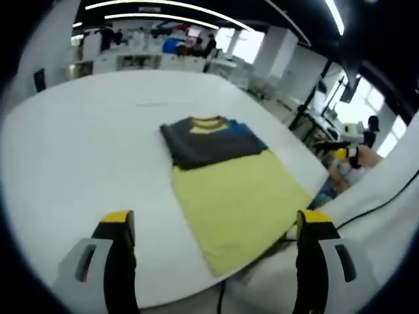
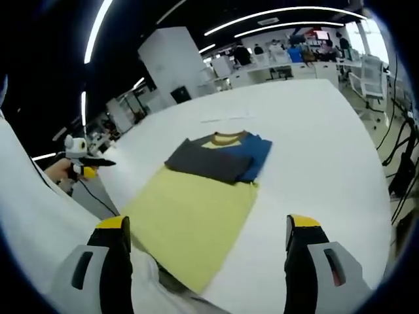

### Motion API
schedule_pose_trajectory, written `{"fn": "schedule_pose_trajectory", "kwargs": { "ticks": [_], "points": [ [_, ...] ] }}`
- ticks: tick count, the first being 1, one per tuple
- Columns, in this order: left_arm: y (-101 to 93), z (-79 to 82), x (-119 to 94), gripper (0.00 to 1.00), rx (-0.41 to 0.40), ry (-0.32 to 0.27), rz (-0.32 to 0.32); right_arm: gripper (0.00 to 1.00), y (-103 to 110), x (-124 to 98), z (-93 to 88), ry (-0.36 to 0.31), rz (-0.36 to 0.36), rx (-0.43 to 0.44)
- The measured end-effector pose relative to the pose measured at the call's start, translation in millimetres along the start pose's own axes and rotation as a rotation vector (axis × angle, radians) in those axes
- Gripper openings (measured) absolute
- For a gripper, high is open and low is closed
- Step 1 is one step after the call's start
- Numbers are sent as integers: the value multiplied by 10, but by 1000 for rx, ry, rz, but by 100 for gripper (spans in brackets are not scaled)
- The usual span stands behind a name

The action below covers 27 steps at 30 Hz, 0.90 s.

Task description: Fold the garment on the visible template until the final outline fits inside the template.

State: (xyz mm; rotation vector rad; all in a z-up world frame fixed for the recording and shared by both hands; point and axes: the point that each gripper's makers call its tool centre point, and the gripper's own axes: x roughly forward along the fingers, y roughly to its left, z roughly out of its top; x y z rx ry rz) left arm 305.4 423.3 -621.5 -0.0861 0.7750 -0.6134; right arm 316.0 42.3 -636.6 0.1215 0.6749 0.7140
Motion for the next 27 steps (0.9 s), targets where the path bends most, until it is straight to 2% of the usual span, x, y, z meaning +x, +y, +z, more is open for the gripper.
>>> {"fn": "schedule_pose_trajectory", "kwargs": {
  "ticks": [5, 12, 19, 27],
  "points": [
    [0, 10, -68, 99, 20, -5, -8, 99, 69, -61, -51, 31, 12, -54],
    [40, -143, -35, 99, 8, 30, -7, 99, 98, -84, -296, 128, 10, -79],
    [15, -85, -31, 99, 6, 14, -21, 99, 107, -90, -338, 137, 9, -69],
    [15, -171, -1, 99, 5, 40, -28, 99, 110, -72, -379, 150, 8, -68]
  ]
}}
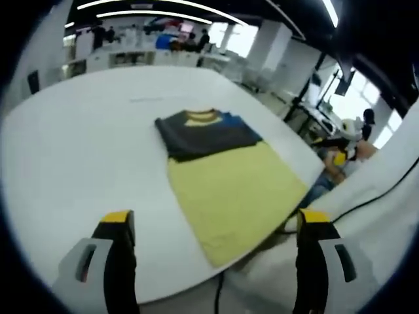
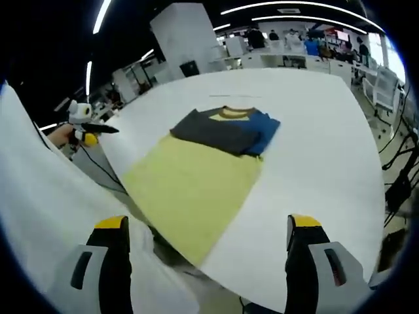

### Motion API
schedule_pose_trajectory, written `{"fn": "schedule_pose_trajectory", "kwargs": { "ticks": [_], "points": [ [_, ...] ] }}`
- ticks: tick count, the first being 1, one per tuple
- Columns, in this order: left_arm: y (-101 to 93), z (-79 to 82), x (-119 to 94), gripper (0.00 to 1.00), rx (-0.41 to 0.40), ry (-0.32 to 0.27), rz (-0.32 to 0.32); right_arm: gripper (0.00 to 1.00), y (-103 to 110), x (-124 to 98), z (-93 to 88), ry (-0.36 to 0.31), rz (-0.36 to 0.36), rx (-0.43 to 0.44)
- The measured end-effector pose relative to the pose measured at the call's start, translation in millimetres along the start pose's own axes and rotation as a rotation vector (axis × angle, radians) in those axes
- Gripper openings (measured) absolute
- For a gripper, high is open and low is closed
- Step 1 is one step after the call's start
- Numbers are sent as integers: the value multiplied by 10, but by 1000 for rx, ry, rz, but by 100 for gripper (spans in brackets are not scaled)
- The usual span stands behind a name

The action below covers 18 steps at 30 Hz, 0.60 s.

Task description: Fold the garment on the visible template until the final outline fits inside the template.

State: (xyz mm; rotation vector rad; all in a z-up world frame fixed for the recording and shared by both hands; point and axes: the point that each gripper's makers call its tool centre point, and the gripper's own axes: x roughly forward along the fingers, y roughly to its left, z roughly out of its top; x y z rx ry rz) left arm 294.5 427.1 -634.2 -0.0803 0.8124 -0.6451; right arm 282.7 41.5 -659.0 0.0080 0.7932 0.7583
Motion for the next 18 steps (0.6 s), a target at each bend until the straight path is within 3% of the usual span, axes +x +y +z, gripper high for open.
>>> {"fn": "schedule_pose_trajectory", "kwargs": {
  "ticks": [12, 18],
  "points": [
    [-2, -352, 121, 90, -33, 92, -7, 88, 75, 62, -235, 78, 32, 23],
    [-12, -490, 202, 87, -57, 122, -13, 79, 57, 85, -285, 74, 39, 66]
  ]
}}
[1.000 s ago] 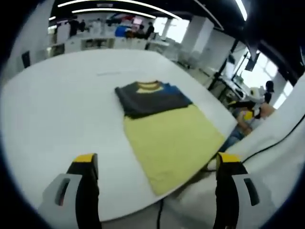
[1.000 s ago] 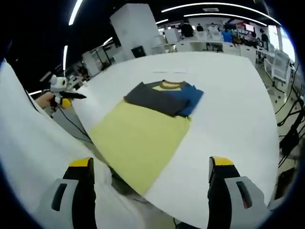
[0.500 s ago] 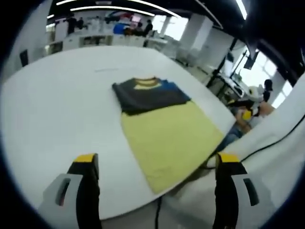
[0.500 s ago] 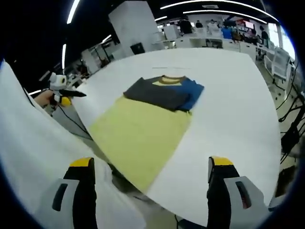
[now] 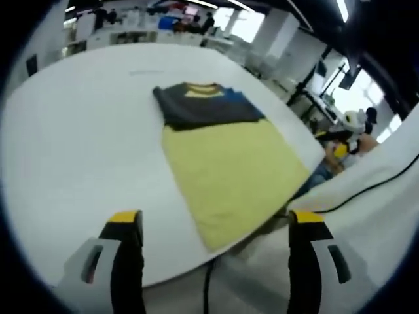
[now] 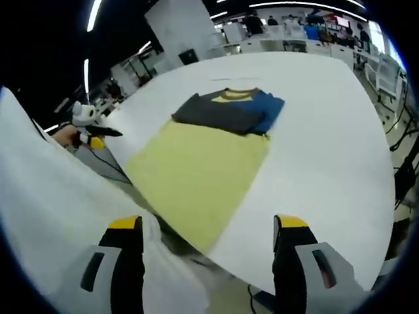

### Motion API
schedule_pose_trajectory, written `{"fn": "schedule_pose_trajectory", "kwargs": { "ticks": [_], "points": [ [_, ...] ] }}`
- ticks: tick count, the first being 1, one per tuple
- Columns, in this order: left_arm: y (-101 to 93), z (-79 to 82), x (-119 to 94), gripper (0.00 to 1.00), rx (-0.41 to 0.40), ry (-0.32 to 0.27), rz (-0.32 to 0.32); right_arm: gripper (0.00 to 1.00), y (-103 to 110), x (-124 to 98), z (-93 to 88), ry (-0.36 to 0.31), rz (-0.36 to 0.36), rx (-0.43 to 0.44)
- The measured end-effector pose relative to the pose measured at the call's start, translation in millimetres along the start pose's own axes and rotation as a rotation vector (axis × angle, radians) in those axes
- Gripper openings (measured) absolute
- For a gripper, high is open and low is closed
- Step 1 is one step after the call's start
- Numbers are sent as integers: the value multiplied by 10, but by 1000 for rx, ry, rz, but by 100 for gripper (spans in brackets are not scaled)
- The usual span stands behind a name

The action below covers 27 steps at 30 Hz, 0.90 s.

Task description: Fold the garment on the visible template until the final outline fits inside the template.

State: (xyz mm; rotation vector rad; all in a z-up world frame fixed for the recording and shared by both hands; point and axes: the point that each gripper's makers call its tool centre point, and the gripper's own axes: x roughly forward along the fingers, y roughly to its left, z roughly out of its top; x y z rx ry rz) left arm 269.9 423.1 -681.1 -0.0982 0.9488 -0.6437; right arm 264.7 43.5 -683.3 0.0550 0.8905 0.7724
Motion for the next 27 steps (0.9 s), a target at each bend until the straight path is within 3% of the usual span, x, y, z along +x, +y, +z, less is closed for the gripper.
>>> {"fn": "schedule_pose_trajectory", "kwargs": {
  "ticks": [7, 11, 27],
  "points": [
    [2, -173, 79, 82, -41, 34, -9, 71, 12, 73, -112, 23, 18, 37],
    [-12, -261, 127, 74, -72, 45, -24, 67, -5, 115, -179, 25, 25, 76],
    [-98, -454, 269, 57, -158, 81, -74, 56, 45, 235, -373, 62, 65, 158]
  ]
}}
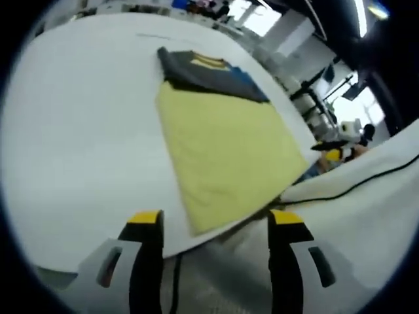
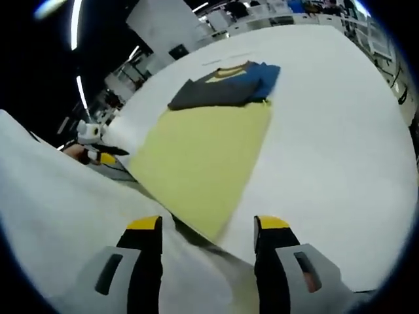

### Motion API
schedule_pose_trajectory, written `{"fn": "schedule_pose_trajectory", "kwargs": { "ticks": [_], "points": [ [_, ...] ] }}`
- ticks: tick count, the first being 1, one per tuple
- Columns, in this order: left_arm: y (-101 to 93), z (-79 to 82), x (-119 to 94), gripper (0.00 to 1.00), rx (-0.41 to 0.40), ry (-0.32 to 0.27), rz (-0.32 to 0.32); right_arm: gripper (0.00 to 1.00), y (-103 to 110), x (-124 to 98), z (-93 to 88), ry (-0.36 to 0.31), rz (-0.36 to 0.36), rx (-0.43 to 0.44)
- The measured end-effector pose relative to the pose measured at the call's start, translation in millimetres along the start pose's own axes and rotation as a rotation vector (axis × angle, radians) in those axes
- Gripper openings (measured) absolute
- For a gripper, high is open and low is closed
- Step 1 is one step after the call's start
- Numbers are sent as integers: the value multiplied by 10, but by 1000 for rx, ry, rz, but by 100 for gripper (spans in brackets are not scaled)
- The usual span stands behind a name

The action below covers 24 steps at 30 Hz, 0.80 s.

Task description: Fold the garment on the visible template until the final outline fits inside the template.

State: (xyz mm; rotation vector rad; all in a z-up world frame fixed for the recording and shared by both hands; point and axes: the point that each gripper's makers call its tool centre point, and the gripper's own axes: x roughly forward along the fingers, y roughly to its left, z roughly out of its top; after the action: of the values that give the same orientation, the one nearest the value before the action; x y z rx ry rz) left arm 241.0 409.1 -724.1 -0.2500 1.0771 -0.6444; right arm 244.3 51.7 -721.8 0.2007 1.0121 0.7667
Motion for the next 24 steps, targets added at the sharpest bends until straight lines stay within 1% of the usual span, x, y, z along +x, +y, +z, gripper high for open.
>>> {"fn": "schedule_pose_trajectory", "kwargs": {
  "ticks": [4, 8, 12, 17, 24],
  "points": [
    [13, -43, 28, 54, -16, 12, 5, 54, -29, 12, -46, 9, -10, 5],
    [19, -71, 55, 51, -30, 16, 7, 52, -40, 26, -35, -25, -7, 62],
    [20, -111, 94, 49, -35, 30, 6, 47, -50, 48, -53, -29, -11, 77],
    [24, -124, 115, 45, -49, 29, 5, 45, -31, 111, -141, 3, -4, 87],
    [35, -134, 120, 41, -56, 30, 5, 41, 3, 203, -208, 26, 4, 106]
  ]
}}
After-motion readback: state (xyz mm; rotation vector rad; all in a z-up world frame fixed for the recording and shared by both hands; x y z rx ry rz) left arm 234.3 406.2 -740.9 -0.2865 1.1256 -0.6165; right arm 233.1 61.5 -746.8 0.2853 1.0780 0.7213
